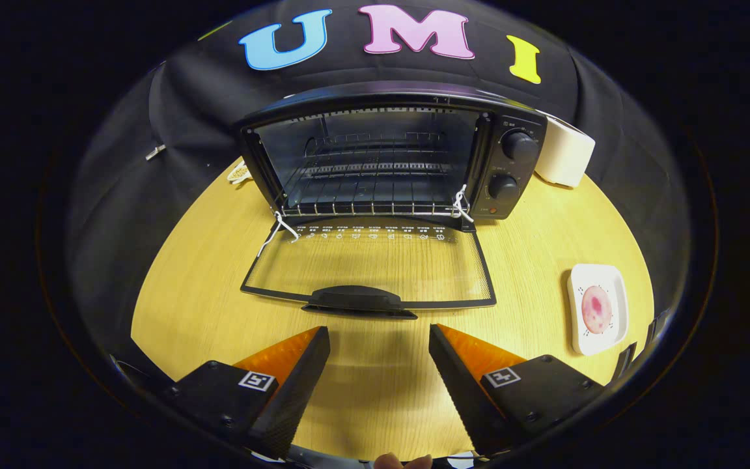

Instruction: Open the toaster oven, put the food inside, and close the toaster oven door.

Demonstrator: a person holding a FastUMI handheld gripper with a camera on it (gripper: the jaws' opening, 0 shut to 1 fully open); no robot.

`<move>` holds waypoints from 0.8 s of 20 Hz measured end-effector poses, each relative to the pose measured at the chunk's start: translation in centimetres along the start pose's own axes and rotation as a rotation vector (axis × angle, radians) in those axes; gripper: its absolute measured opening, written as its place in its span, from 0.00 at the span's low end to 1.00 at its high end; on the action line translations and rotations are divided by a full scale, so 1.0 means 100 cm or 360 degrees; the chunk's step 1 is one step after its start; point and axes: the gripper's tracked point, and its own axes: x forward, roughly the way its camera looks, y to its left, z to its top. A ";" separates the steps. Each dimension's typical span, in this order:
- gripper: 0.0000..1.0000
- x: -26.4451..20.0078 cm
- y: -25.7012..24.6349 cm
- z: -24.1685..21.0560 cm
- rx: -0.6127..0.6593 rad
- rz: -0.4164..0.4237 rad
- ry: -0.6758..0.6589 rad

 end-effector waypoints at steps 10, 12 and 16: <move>0.99 -0.077 -0.081 0.045 0.0116 0.0148 -0.0108; 0.99 -0.091 -0.108 0.053 0.0078 0.0150 -0.0130; 0.99 -0.113 -0.166 0.057 0.0068 0.0164 -0.0097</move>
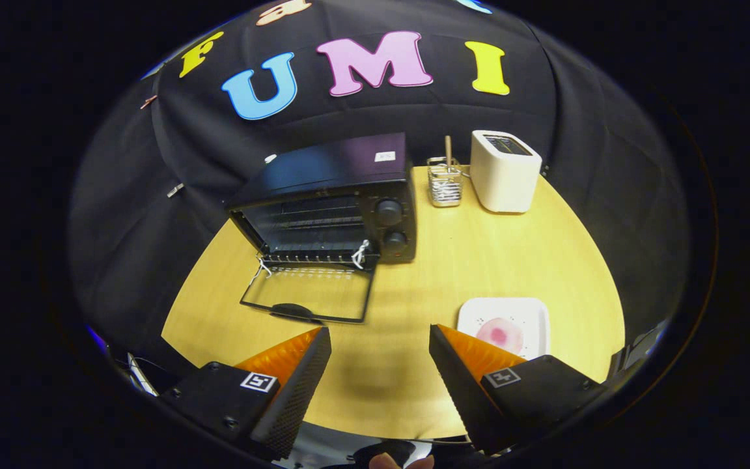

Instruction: Open the toaster oven, put the food inside, and close the toaster oven door.

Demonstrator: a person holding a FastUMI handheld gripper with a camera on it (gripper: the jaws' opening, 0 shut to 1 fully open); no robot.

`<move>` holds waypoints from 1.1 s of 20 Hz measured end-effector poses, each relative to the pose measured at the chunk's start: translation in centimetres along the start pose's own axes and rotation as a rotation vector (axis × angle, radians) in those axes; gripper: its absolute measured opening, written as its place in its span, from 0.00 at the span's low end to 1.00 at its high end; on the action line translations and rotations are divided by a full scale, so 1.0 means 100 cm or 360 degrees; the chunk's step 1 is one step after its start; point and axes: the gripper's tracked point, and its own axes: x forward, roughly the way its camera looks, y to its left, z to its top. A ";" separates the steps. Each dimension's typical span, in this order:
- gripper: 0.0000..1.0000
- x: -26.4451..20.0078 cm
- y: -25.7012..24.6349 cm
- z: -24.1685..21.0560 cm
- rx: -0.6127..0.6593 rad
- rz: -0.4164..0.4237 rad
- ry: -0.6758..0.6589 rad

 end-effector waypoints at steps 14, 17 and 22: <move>0.99 0.018 -0.208 -0.045 0.0205 -0.0094 0.0438; 0.98 0.041 -0.231 -0.061 0.0231 -0.0101 0.0557; 0.79 0.076 -0.243 -0.089 0.0306 -0.0081 0.0741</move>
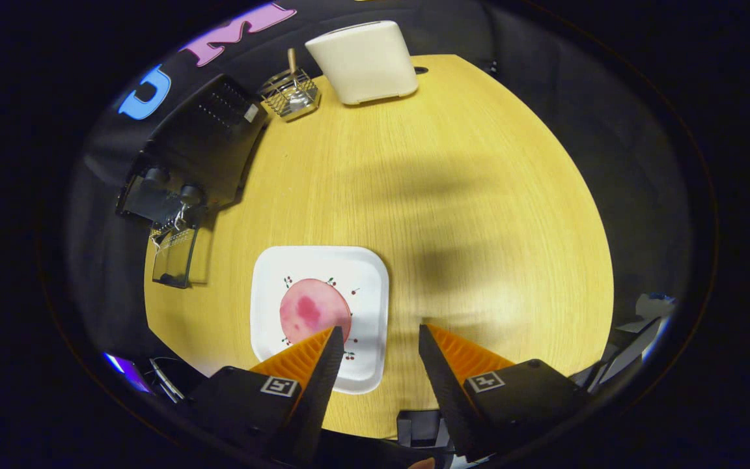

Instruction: Open the toaster oven, put the food inside, and close the toaster oven door.

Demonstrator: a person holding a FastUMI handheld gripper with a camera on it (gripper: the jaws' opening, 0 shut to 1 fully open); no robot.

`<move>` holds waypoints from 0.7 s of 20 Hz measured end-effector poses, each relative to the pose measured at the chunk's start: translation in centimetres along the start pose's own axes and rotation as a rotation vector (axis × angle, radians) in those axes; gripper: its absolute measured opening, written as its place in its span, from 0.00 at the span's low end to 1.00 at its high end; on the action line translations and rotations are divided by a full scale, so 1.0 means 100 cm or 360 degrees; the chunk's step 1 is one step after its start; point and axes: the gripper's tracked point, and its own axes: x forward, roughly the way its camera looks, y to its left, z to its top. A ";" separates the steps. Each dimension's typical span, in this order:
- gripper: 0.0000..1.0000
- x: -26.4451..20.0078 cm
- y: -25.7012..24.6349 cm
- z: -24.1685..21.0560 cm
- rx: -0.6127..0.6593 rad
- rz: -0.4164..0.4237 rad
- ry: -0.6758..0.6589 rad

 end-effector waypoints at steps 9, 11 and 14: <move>0.14 0.009 -0.006 0.017 0.0101 -0.0036 0.0107; 0.06 0.016 -0.002 -0.002 0.0138 0.0070 0.0110; 0.05 0.009 0.004 -0.005 0.0356 0.0279 0.0090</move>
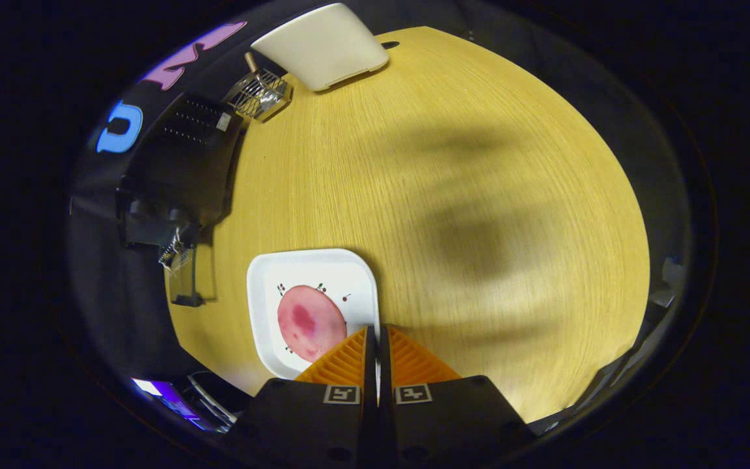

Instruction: Open the toaster oven, put the food inside, and close the toaster oven door.

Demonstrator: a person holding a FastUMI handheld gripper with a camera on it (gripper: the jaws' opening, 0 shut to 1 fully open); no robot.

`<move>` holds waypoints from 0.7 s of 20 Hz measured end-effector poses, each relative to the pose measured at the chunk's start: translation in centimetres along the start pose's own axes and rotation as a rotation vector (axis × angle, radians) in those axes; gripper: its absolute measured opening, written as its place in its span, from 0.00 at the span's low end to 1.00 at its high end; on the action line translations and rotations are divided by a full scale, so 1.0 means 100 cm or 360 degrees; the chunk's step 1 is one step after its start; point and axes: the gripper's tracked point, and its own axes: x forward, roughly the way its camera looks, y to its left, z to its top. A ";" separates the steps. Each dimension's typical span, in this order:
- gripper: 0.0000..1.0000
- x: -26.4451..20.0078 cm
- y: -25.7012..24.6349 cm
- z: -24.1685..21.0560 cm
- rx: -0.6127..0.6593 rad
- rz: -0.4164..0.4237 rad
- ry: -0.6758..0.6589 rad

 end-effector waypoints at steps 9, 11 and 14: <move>0.05 -0.012 0.027 -0.019 0.0283 0.0333 -0.0103; 0.05 -0.019 0.038 -0.018 0.0342 0.0386 -0.0136; 0.05 -0.034 0.064 -0.024 0.0373 0.0444 -0.0169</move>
